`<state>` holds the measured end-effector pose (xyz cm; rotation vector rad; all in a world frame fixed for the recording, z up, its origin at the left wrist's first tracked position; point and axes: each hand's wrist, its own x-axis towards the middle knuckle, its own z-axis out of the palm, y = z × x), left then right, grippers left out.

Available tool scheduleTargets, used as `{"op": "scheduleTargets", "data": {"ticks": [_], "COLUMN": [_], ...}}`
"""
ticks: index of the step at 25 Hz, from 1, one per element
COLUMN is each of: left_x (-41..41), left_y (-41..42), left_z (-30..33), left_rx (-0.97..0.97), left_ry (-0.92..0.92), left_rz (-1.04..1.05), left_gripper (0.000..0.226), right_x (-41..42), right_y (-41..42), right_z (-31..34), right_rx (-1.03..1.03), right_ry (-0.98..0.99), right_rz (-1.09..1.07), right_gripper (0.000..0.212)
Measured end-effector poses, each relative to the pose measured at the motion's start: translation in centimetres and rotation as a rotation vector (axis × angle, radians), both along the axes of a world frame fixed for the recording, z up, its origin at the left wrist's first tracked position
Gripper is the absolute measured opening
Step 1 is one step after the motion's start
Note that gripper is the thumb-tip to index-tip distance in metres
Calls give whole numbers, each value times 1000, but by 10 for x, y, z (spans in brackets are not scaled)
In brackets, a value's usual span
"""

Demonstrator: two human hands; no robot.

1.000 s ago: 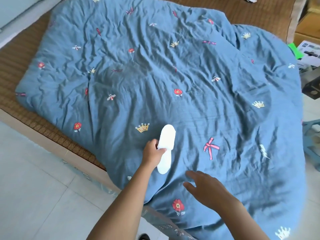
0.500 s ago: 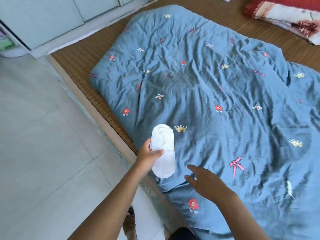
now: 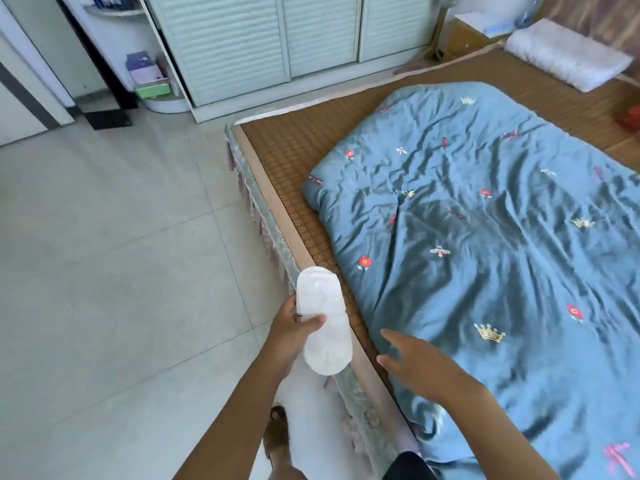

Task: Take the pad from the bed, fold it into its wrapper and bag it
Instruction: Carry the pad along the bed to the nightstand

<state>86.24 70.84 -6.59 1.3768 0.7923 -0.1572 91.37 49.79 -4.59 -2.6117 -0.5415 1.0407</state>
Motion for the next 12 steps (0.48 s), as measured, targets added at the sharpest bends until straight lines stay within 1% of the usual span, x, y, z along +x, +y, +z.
{"op": "scheduleTargets", "data": {"ticks": [8, 12], "left_x": [7, 22], "left_y": [210, 281], "left_z": [19, 22], "left_rx": [-48, -46], "left_ry": [-41, -50], "left_rz": [140, 192], "left_gripper": [45, 44], "right_x": [52, 81], "right_y": [195, 270], "right_z": [12, 17], "right_rx": [8, 24], "right_ry": [-42, -46], "right_rz": [85, 140], "right_gripper": [56, 54]}}
